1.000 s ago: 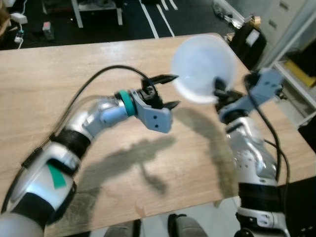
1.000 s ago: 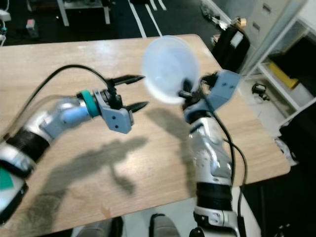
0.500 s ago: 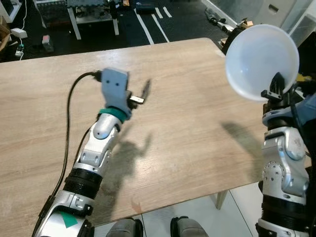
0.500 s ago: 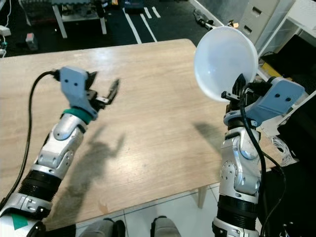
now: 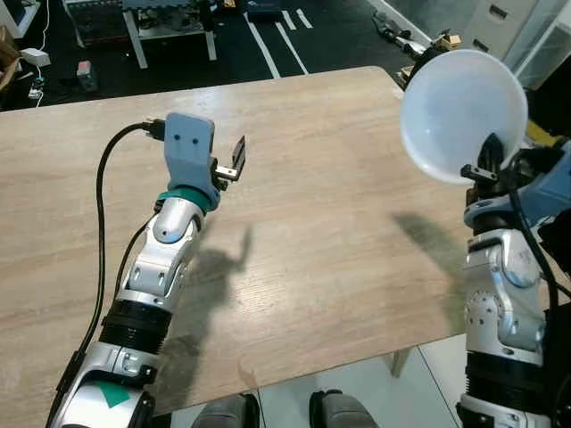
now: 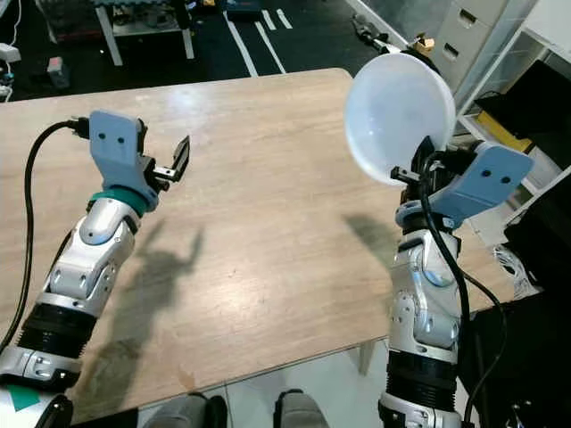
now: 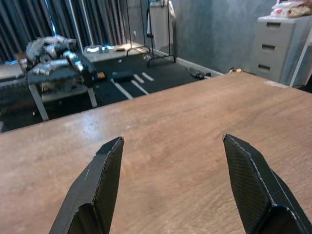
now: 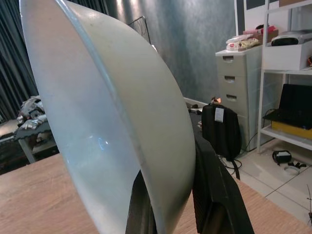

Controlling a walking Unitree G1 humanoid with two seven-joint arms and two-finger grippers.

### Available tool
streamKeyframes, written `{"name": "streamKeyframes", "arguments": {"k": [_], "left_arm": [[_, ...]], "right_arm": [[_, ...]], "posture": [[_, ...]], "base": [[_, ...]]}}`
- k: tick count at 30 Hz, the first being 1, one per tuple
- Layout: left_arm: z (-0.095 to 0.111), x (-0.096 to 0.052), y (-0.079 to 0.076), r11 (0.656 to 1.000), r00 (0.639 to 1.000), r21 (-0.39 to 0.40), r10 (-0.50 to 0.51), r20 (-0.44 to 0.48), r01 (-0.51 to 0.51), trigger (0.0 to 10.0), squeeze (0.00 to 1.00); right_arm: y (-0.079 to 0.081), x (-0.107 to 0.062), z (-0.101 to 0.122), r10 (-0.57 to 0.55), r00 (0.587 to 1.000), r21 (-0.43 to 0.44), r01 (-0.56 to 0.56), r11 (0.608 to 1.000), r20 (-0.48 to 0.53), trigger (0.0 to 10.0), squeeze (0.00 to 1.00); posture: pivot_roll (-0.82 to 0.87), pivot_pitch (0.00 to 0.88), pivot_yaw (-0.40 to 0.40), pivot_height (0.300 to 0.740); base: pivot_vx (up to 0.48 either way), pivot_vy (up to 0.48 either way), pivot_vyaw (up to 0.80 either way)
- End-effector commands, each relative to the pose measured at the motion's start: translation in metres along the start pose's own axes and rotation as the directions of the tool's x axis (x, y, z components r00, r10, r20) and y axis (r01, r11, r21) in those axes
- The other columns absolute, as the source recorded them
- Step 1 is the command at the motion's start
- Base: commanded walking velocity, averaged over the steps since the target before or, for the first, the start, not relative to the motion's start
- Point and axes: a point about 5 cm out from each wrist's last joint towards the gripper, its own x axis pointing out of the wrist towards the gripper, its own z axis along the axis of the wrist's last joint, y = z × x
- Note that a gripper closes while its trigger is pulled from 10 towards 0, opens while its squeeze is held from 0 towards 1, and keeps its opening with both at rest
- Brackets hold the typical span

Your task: Setting the table

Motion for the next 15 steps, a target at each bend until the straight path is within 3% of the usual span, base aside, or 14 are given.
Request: {"name": "streamKeyframes", "arguments": {"k": [1, 15], "left_arm": [[-0.0035, -0.0025, -0.001, 1.0, 1.0, 0.0, 0.003, -0.018, -0.003, 10.0, 0.0], [-0.0025, -0.0049, -0.0043, 1.0, 1.0, 0.013, -0.002, -0.025, 0.002, 10.0, 0.0]], "right_arm": [[-0.0005, -0.0016, -0.0047, 0.002, 1.0, 0.003, -0.002, 1.0, -0.01, 10.0, 0.0], [0.0042, 0.0006, -0.0098, 0.02, 1.0, 0.007, -0.02, 1.0, -0.02, 10.0, 0.0]], "posture": [[-0.01, 0.0, 0.052, 0.74], [-0.01, 0.0, 0.045, 0.74]], "base": [[-0.266, 0.0, 0.0], [-0.279, 0.0, 0.0]]}}
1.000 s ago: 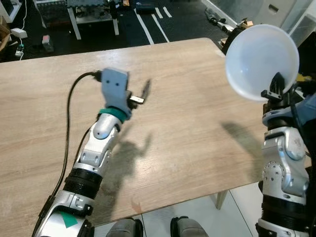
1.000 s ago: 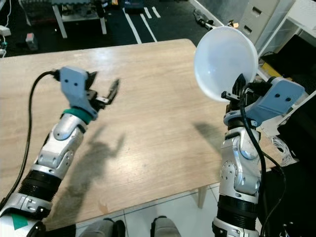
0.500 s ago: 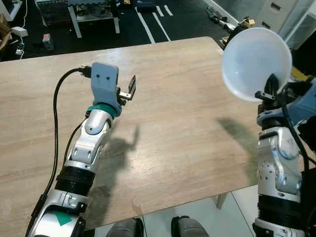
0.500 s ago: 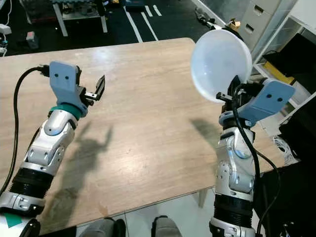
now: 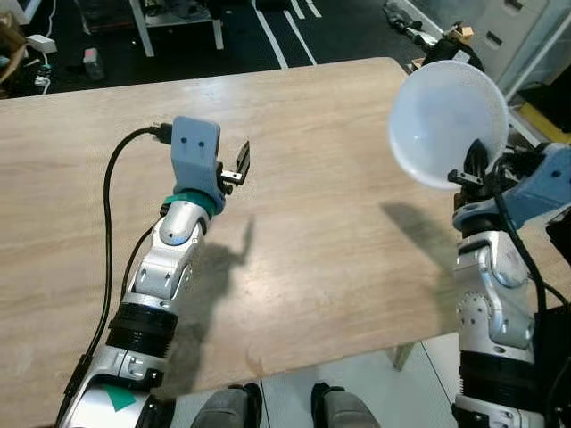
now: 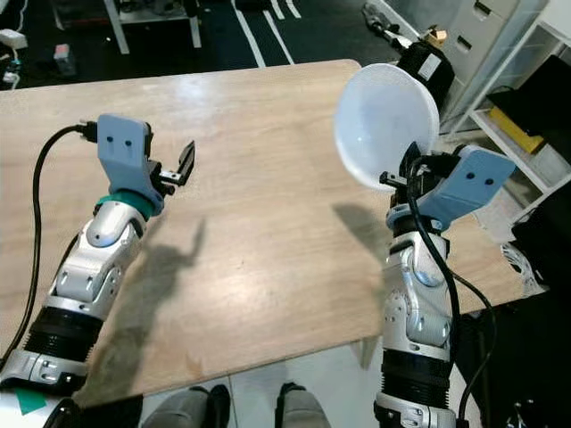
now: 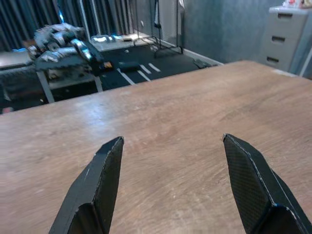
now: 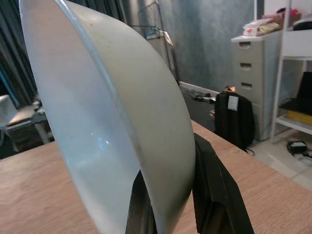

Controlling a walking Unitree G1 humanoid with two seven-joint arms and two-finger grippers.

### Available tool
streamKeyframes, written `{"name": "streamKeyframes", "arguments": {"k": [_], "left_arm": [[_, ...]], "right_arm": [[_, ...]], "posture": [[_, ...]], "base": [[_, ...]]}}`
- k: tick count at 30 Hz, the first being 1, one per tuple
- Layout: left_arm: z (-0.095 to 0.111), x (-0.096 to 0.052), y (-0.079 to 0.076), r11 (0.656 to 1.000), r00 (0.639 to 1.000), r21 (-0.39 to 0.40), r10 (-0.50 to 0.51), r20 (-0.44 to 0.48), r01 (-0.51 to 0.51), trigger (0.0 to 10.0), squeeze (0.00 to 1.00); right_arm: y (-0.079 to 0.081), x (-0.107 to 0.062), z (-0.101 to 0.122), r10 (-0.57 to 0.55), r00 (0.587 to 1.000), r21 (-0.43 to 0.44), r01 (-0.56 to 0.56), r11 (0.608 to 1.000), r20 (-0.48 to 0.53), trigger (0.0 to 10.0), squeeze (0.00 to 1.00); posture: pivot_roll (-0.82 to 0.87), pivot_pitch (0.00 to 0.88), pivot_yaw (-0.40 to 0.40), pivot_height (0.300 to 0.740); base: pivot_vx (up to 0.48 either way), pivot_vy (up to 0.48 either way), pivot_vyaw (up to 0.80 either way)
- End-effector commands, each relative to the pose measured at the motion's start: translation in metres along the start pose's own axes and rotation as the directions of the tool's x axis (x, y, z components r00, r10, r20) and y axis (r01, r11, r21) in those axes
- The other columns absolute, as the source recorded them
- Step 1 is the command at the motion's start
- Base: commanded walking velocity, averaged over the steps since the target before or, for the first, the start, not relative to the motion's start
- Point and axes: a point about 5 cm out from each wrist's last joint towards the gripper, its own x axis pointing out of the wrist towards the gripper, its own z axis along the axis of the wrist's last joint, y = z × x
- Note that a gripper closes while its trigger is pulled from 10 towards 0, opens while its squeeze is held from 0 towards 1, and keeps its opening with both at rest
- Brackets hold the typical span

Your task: Setting the table

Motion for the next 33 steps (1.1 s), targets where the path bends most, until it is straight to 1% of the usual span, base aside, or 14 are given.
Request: {"name": "streamKeyframes", "arguments": {"k": [1, 33], "left_arm": [[-0.0026, -0.0027, -0.0016, 1.0, 1.0, 0.006, -0.004, -0.018, 0.004, 10.0, 0.0], [0.0, -0.0002, -0.0111, 1.0, 0.999, -0.005, -0.029, -0.02, 0.029, 10.0, 0.0]], "right_arm": [[-0.0008, 0.0005, -0.0004, -0.005, 1.0, 0.003, 0.005, 1.0, 0.007, 10.0, 0.0], [-0.0015, 0.0031, -0.0012, -0.006, 1.0, -0.007, 0.006, 1.0, 0.017, 10.0, 0.0]], "posture": [[-0.01, 0.0, 0.045, 0.74], [-0.03, 0.0, 0.049, 0.74]], "base": [[-0.285, 0.0, 0.0], [-0.285, 0.0, 0.0]]}}
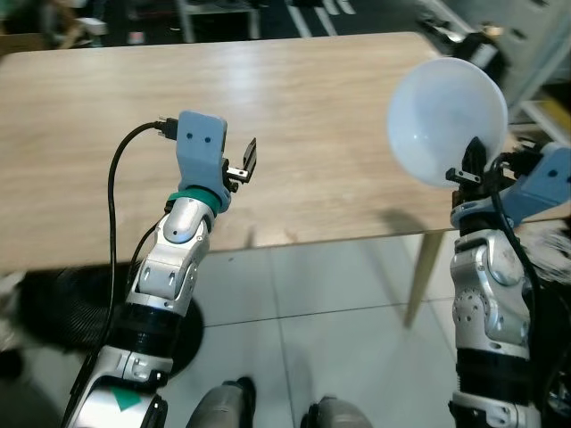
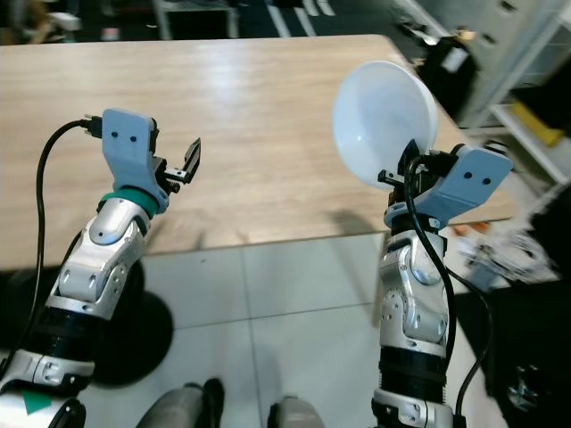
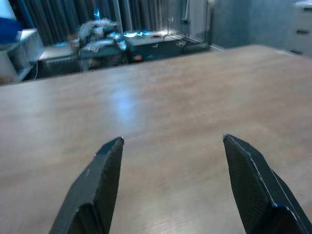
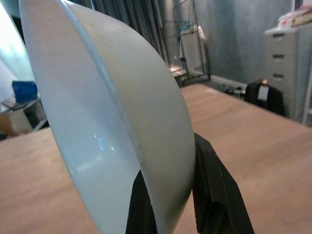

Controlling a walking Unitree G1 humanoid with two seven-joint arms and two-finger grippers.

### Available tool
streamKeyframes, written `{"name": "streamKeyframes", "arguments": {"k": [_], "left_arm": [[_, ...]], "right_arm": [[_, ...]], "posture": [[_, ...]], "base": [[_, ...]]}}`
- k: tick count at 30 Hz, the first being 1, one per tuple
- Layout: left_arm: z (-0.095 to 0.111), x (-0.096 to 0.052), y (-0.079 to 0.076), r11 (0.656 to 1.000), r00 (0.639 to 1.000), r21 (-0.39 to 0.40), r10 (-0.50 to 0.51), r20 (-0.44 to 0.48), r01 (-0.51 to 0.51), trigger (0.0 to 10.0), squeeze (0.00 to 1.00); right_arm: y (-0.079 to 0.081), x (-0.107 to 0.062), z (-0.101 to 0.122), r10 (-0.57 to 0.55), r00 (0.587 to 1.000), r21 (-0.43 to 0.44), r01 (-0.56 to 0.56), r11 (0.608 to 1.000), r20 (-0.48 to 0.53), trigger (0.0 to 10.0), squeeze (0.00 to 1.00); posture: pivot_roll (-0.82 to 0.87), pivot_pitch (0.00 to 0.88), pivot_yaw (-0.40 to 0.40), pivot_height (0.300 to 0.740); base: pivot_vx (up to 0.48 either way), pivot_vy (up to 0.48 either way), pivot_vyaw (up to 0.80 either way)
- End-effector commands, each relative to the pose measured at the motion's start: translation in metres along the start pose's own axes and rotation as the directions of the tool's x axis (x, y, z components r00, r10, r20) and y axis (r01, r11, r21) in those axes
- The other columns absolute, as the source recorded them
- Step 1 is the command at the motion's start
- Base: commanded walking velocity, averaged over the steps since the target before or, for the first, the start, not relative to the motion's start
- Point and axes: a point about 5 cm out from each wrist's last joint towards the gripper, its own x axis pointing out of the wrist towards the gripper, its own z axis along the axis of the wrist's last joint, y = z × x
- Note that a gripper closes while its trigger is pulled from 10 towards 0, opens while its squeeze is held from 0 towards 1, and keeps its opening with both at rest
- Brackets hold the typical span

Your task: Setting the table

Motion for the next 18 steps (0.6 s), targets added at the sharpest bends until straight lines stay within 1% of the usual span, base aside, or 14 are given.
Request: {"name": "streamKeyframes", "arguments": {"k": [1, 18], "left_arm": [[-0.0019, 0.0004, -0.0041, 1.0, 1.0, 0.011, -0.016, -0.011, 0.016, 10.0, 0.0], [-0.0014, 0.0013, -0.009, 1.0, 1.0, 0.0, -0.029, -0.01, 0.029, 10.0, 0.0]], "right_arm": [[-0.0047, 0.0001, 0.0019, -0.017, 1.0, -0.008, 0.017, 1.0, 0.013, 10.0, 0.0], [-0.0069, 0.0002, 0.0035, -0.024, 1.0, -0.014, 0.024, 1.0, 0.019, 10.0, 0.0]], "posture": [[-0.03, 0.0, 0.049, 0.74], [-0.04, 0.0, 0.045, 0.74]], "base": [[-0.285, 0.0, 0.0], [-0.284, 0.0, 0.0]]}}
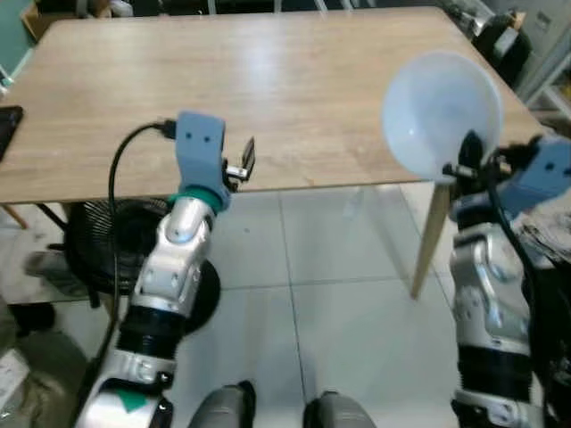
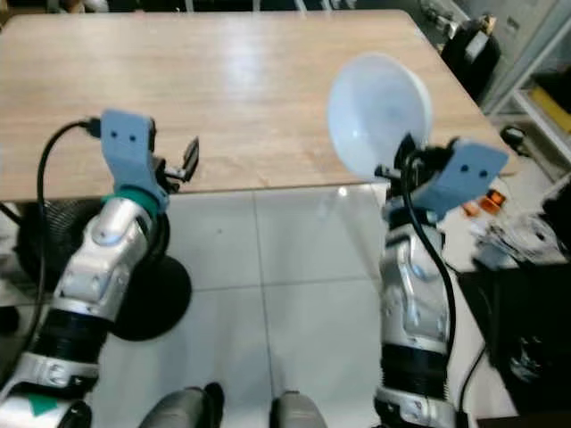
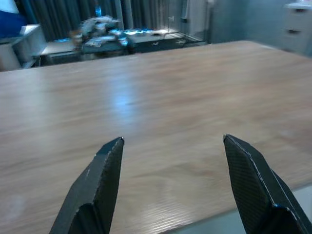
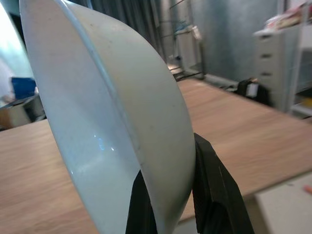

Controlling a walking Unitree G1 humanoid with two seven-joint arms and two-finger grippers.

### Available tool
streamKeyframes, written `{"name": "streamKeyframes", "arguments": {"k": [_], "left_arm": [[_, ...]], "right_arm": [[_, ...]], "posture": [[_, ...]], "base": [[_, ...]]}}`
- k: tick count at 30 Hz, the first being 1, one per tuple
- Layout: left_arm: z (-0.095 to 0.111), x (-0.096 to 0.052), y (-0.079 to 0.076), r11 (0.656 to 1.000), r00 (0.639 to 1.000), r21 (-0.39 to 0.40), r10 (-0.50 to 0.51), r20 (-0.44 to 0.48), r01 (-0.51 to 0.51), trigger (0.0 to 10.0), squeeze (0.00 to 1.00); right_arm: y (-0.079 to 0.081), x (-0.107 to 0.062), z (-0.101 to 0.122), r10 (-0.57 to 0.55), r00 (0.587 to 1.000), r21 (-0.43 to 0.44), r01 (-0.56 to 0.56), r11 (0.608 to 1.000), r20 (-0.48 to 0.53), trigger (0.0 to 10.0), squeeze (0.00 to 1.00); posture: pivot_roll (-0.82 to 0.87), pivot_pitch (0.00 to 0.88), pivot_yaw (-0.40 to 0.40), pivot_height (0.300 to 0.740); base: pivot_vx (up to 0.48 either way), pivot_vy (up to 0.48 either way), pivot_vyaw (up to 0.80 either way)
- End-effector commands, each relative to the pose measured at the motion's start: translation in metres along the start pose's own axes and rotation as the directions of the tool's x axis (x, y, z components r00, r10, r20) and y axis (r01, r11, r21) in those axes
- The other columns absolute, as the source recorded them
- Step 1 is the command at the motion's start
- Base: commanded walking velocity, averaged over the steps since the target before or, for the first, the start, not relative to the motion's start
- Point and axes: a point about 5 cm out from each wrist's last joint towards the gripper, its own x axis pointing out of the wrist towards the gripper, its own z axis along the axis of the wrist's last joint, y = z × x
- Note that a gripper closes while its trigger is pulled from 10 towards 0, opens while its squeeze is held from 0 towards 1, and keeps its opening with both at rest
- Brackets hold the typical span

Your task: Setting the table

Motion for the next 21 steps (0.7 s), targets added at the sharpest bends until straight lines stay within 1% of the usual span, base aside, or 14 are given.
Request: {"name": "streamKeyframes", "arguments": {"k": [1, 10, 21], "left_arm": [[-0.0031, -0.0005, -0.0021, 1.0, 1.0, 0.005, -0.014, -0.017, 0.014, 10.0, 0.0], [-0.0041, -0.0003, -0.0051, 1.0, 1.0, 0.0, -0.021, -0.02, 0.021, 10.0, 0.0], [-0.0041, 0.0004, -0.0053, 1.0, 0.999, 0.0, -0.025, -0.02, 0.025, 10.0, 0.0]], "right_arm": [[-0.0039, -0.001, 0.0013, -0.017, 1.0, -0.006, 0.017, 1.0, 0.009, 10.0, 0.0], [-0.0057, -0.0021, 0.0014, -0.026, 1.0, -0.008, 0.026, 1.0, 0.01, 10.0, 0.0], [-0.0056, -0.0026, 0.0002, -0.03, 1.0, -0.005, 0.03, 1.0, 0.008, 10.0, 0.0]], "posture": [[-0.04, 0.0, 0.045, 0.74], [-0.05, 0.0, 0.048, 0.74], [-0.05, 0.0, 0.053, 0.74]], "base": [[-0.285, 0.0, 0.0], [-0.285, 0.0, 0.0], [-0.287, 0.0, 0.0]]}}
